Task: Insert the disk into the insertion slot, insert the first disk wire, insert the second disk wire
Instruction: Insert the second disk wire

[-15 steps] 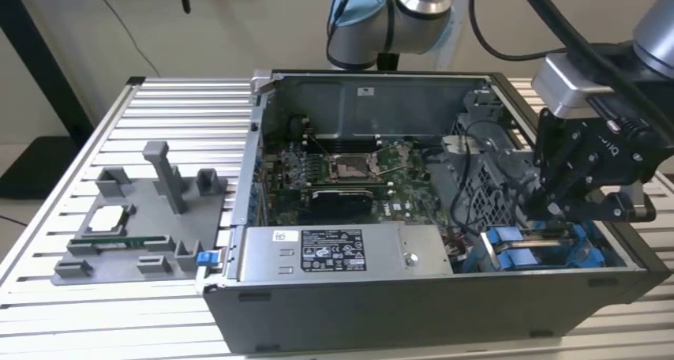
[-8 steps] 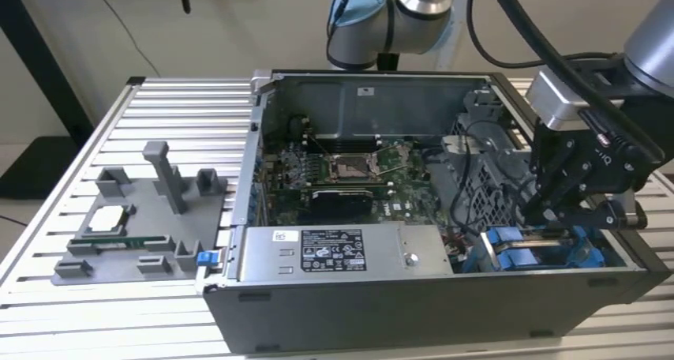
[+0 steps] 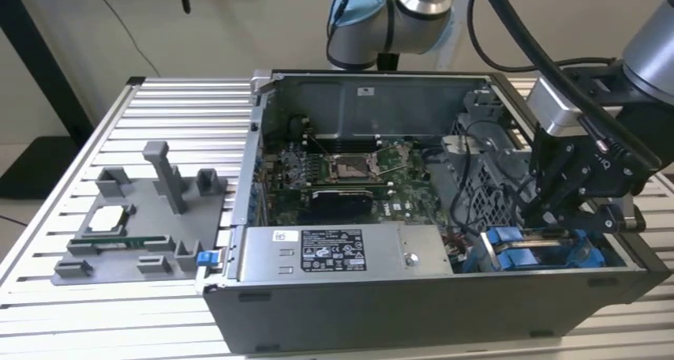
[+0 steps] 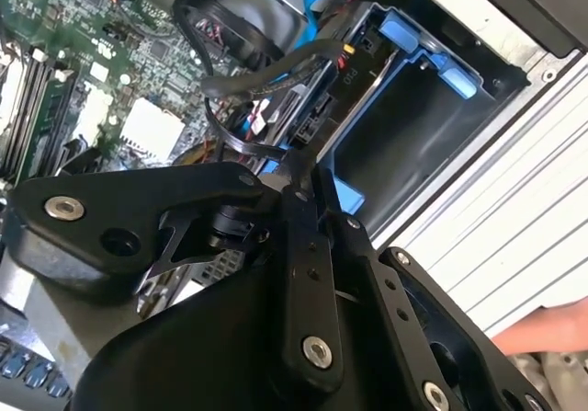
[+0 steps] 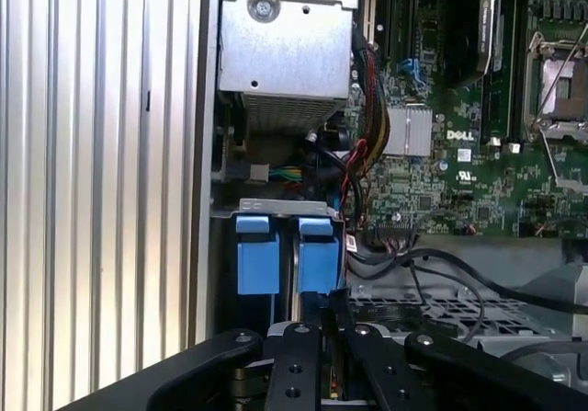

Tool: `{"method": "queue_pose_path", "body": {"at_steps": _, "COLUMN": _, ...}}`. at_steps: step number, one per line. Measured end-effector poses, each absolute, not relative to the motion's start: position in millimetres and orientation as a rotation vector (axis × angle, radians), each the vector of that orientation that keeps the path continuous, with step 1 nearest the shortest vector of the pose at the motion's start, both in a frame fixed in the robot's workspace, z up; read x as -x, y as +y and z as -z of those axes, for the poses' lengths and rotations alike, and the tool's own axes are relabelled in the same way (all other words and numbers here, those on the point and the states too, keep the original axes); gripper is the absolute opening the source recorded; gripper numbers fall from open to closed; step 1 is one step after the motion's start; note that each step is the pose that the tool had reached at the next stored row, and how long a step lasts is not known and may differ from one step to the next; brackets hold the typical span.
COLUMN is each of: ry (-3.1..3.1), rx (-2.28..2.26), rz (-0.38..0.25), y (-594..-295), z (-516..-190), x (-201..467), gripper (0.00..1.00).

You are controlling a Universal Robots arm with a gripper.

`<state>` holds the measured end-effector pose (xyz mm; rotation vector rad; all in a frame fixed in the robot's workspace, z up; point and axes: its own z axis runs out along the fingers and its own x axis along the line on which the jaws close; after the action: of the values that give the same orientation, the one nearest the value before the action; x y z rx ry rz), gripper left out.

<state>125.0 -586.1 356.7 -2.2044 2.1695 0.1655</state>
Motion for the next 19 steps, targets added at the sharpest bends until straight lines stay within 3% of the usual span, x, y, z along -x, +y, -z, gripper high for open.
{"method": "queue_pose_path", "body": {"at_steps": 19, "ry": 2.169, "rx": 2.204, "rz": -0.167, "y": -586.0, "z": -353.8, "x": -130.1, "gripper": 0.00}}
